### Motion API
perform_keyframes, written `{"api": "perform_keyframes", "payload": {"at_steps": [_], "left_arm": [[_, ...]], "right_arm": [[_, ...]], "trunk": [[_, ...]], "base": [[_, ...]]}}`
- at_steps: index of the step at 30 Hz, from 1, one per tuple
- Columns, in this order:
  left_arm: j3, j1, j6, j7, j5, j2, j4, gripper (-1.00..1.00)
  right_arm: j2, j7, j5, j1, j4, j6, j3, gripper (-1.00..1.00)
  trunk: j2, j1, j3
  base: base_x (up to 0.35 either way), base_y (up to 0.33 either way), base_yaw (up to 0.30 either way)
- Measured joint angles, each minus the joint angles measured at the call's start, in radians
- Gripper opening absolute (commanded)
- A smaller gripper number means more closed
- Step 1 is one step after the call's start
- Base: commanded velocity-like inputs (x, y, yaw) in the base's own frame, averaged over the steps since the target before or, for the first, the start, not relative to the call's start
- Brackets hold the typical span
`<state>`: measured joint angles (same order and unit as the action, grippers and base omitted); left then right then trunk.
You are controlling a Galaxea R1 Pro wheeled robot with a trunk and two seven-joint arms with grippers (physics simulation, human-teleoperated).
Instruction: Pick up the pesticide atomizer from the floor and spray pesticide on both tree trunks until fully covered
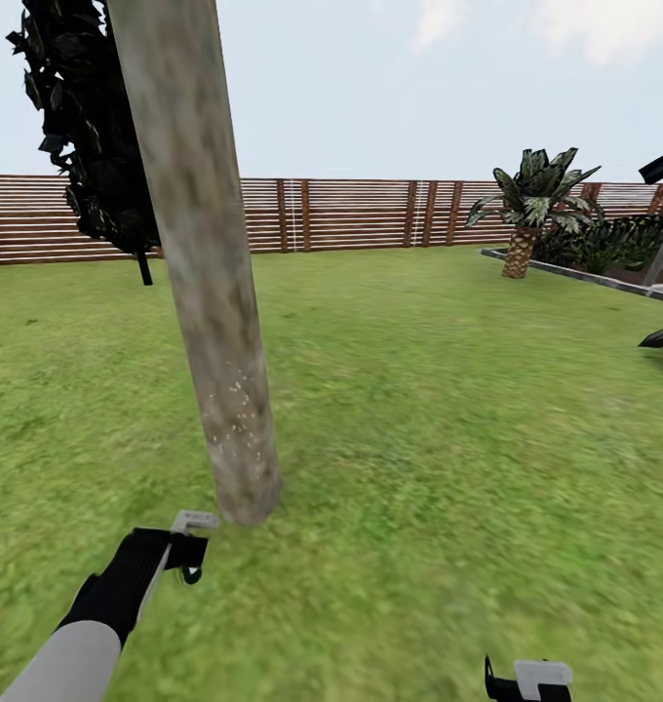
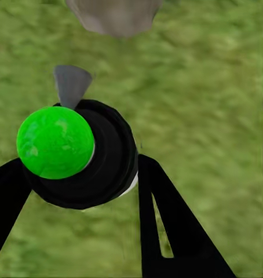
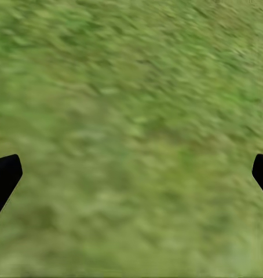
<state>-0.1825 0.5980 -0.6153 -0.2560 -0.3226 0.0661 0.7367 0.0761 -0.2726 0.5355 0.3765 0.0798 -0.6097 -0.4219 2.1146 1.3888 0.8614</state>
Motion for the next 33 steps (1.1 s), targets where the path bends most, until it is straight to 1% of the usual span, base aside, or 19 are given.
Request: {"api": "perform_keyframes", "payload": {"at_steps": [2, 4, 7, 10, 11, 13, 14, 15, 16, 17, 19, 20, 21, 22, 23, 24, 26, 31, 33], "left_arm": [[0.002, 0.000, 0.001, 0.002, 0.046, 0.000, -0.001, -1.00], [0.002, 0.000, 0.001, 0.004, 0.065, 0.001, -0.003, -1.00], [0.002, 0.000, 0.001, 0.008, 0.069, 0.002, -0.021, -1.00], [0.004, -0.001, 0.002, 0.021, 0.067, 0.005, -0.049, -1.00], [0.003, -0.001, 0.002, 0.032, 0.068, 0.005, -0.053, -1.00], [0.003, 0.000, 0.003, 0.075, 0.069, 0.003, -0.059, -1.00], [0.004, -0.001, 0.002, 0.083, 0.072, 0.001, -0.061, -1.00], [0.004, -0.002, 0.003, 0.087, 0.075, 0.001, -0.082, -1.00], [0.004, -0.002, 0.004, 0.088, 0.072, 0.002, -0.120, -1.00], [0.004, -0.002, 0.005, 0.088, 0.070, 0.005, -0.130, -1.00], [-0.008, -0.002, 0.005, 0.089, 0.070, 0.012, -0.136, -1.00], [-0.028, -0.002, 0.005, 0.091, 0.068, 0.014, -0.137, -1.00], [-0.060, -0.002, 0.007, 0.099, 0.067, 0.012, -0.138, -1.00], [-0.071, -0.002, 0.007, 0.106, 0.069, 0.010, -0.138, -1.00], [-0.085, -0.002, 0.009, 0.152, 0.063, 0.010, -0.142, -1.00], [-0.086, -0.002, 0.009, 0.161, 0.070, 0.010, -0.145, -1.00], [-0.087, -0.002, 0.010, 0.165, 0.073, 0.010, -0.154, -1.00], [-0.086, -0.002, 0.011, 0.167, 0.075, 0.004, -0.159, -1.00], [-0.086, -0.002, 0.026, 0.167, 0.075, 0.003, -0.159, -1.00]], "right_arm": [[-0.001, 0.000, 0.000, 0.000, 0.001, 0.000, 0.000, 1.00], [-0.001, 0.000, -0.001, 0.000, 0.001, 0.000, 0.000, 1.00], [-0.002, 0.000, -0.003, 0.000, 0.001, 0.000, 0.000, 1.00], [-0.002, -0.001, -0.004, 0.000, 0.002, 0.000, 0.000, 1.00], [-0.002, -0.001, -0.004, 0.000, 0.002, 0.000, 0.000, 1.00], [-0.003, -0.002, -0.006, 0.000, 0.003, 0.000, 0.000, 1.00], [-0.003, -0.002, -0.006, 0.000, 0.003, 0.000, 0.000, 1.00], [-0.003, -0.002, -0.006, 0.000, 0.003, 0.000, -0.001, 1.00], [-0.003, -0.002, -0.006, 0.000, 0.003, 0.000, 0.000, 1.00], [-0.003, -0.002, -0.006, 0.000, 0.003, 0.000, 0.000, 1.00], [-0.003, -0.002, -0.005, 0.000, 0.003, 0.000, 0.000, 1.00], [-0.004, -0.002, -0.005, 0.000, 0.003, 0.000, 0.000, 1.00], [-0.004, -0.002, -0.005, 0.000, 0.003, 0.000, 0.000, 1.00], [-0.004, -0.002, -0.005, 0.000, 0.003, 0.000, 0.000, 1.00], [-0.004, -0.002, -0.005, 0.000, 0.003, 0.000, 0.000, 1.00], [-0.004, -0.002, -0.005, 0.000, 0.002, 0.000, 0.000, 1.00], [-0.004, -0.002, -0.005, 0.000, 0.003, 0.000, 0.000, 1.00], [-0.004, -0.002, -0.005, 0.000, 0.002, 0.000, 0.000, 1.00], [-0.004, -0.002, -0.005, 0.000, 0.003, 0.000, 0.000, 1.00]], "trunk": [[0.000, 0.000, 0.000], [0.000, 0.000, 0.000], [0.000, 0.000, 0.000], [0.000, 0.000, 0.000], [0.000, 0.000, 0.000], [0.000, 0.001, 0.000], [0.000, 0.001, 0.000], [0.000, 0.001, 0.000], [0.000, 0.001, 0.000], [0.000, 0.001, 0.000], [0.000, 0.001, 0.000], [0.000, 0.001, 0.000], [0.000, 0.001, 0.000], [0.000, 0.001, 0.000], [0.000, 0.000, 0.000], [0.000, 0.000, 0.000], [0.000, 0.000, 0.000], [0.000, 0.000, 0.000], [0.000, 0.000, 0.000]], "base": [[0.323, 0.000, 0.000], [0.334, 0.000, 0.000], [0.297, -0.056, 0.000], [0.098, -0.218, 0.000], [0.030, -0.256, 0.000], [-0.099, -0.254, 0.125], [-0.095, -0.107, 0.249], [-0.025, -0.028, 0.271], [-0.013, -0.014, 0.275], [-0.005, -0.006, 0.277], [-0.003, -0.003, 0.278], [-0.001, -0.001, 0.278], [0.000, -0.001, 0.278], [0.015, -0.071, 0.062], [0.054, -0.162, 0.032], [0.074, -0.197, 0.020], [0.101, -0.234, 0.009], [0.115, -0.257, 0.001], [0.098, -0.262, 0.000]]}}
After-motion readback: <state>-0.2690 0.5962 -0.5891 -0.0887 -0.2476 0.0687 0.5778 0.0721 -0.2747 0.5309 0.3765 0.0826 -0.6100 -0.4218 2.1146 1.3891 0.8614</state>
